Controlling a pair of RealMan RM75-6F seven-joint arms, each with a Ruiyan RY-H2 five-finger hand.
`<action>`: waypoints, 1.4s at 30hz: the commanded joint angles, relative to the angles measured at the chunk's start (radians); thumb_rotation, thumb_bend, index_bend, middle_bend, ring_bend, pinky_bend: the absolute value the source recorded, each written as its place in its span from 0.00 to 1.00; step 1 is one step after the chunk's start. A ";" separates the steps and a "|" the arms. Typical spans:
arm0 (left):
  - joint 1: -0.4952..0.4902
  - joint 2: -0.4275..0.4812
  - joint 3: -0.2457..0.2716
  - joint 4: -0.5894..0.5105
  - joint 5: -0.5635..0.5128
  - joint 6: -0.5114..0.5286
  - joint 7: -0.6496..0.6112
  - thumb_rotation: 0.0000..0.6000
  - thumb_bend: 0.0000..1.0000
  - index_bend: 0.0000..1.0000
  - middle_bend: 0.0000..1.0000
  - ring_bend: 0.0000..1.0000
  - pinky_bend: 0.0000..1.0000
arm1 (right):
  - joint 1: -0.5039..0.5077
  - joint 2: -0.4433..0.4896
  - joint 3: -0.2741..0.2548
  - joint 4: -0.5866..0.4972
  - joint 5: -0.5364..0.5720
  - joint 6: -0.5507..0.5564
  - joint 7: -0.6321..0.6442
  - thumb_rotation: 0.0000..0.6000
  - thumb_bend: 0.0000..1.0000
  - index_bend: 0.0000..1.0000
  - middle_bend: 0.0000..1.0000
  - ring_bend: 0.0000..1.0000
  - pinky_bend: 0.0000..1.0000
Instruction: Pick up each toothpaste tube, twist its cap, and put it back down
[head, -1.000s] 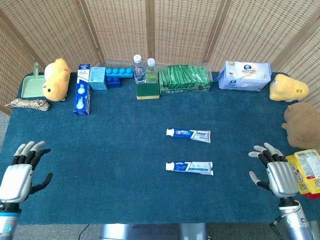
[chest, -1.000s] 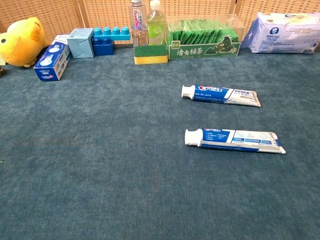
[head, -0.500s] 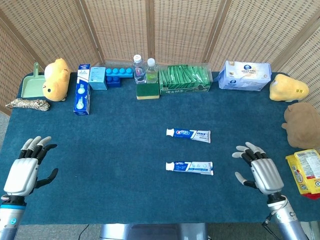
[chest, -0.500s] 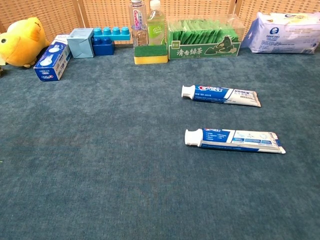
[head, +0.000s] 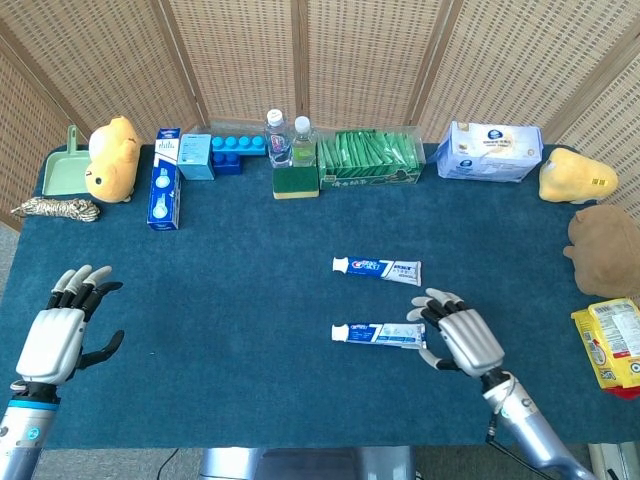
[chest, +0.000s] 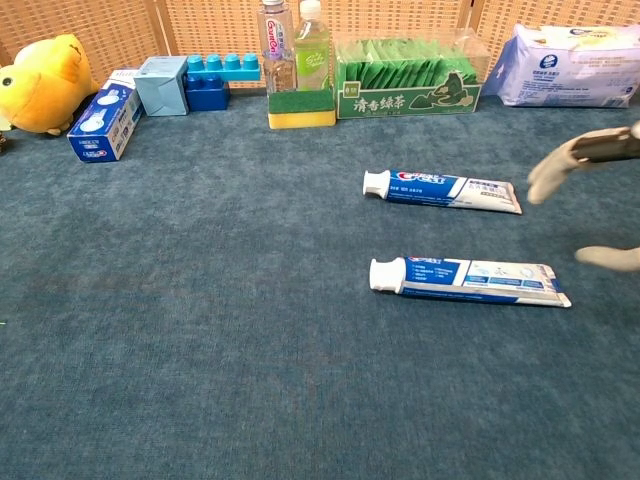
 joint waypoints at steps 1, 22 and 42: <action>0.000 0.001 0.002 0.005 -0.007 -0.004 -0.008 1.00 0.29 0.21 0.13 0.02 0.00 | 0.033 -0.038 0.014 -0.008 0.038 -0.043 -0.059 1.00 0.28 0.31 0.25 0.13 0.17; 0.001 0.004 0.015 0.027 -0.005 -0.004 -0.042 1.00 0.29 0.20 0.13 0.02 0.00 | 0.076 -0.170 0.038 0.008 0.335 -0.056 -0.468 1.00 0.20 0.32 0.23 0.11 0.18; 0.008 0.004 0.020 0.058 0.014 0.009 -0.092 1.00 0.29 0.20 0.13 0.02 0.00 | 0.126 -0.225 0.033 -0.011 0.469 -0.053 -0.593 1.00 0.20 0.35 0.24 0.11 0.20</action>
